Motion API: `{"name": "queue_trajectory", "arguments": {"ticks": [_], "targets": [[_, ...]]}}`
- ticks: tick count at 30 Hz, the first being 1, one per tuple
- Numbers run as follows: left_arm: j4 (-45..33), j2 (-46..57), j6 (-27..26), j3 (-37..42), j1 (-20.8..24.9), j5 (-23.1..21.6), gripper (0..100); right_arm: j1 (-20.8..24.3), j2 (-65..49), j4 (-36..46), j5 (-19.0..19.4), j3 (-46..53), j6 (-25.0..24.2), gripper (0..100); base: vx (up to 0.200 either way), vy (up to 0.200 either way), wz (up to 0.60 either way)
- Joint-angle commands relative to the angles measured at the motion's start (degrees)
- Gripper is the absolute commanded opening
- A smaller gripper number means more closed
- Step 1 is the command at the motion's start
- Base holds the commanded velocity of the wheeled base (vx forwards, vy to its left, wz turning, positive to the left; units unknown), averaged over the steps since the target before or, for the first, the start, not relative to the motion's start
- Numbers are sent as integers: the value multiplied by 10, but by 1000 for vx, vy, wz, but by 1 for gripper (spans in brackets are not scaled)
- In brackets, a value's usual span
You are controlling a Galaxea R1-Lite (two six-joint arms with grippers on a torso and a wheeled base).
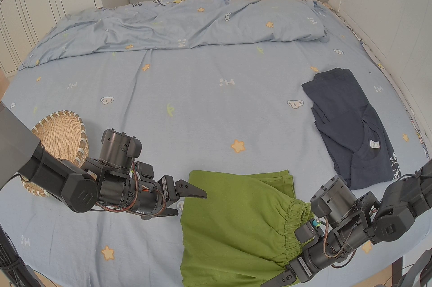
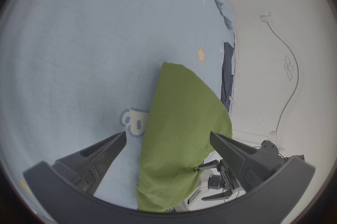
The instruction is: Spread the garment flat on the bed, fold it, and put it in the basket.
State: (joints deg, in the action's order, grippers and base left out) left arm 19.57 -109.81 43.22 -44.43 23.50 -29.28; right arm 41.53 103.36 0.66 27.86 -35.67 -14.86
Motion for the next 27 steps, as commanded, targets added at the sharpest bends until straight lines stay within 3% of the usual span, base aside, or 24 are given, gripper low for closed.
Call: {"name": "queue_trajectory", "arguments": {"ticks": [1,5,10,14,27], "targets": [[6,-15,0,5,2,-2,100,-43,22,-13,2,37,25,100,0,0,0],[30,-18,-1,20,4,-16,100,-78,31,-52,3,67,62,100,0,0,0],[70,-24,-30,52,5,-50,100,-107,34,-87,22,82,63,100,0,0,0],[86,-34,-51,81,42,-48,100,-134,40,-105,32,84,64,100,0,0,0],[96,-42,-40,79,76,-45,100,-145,40,-113,46,85,64,100,0,0,0]]}}
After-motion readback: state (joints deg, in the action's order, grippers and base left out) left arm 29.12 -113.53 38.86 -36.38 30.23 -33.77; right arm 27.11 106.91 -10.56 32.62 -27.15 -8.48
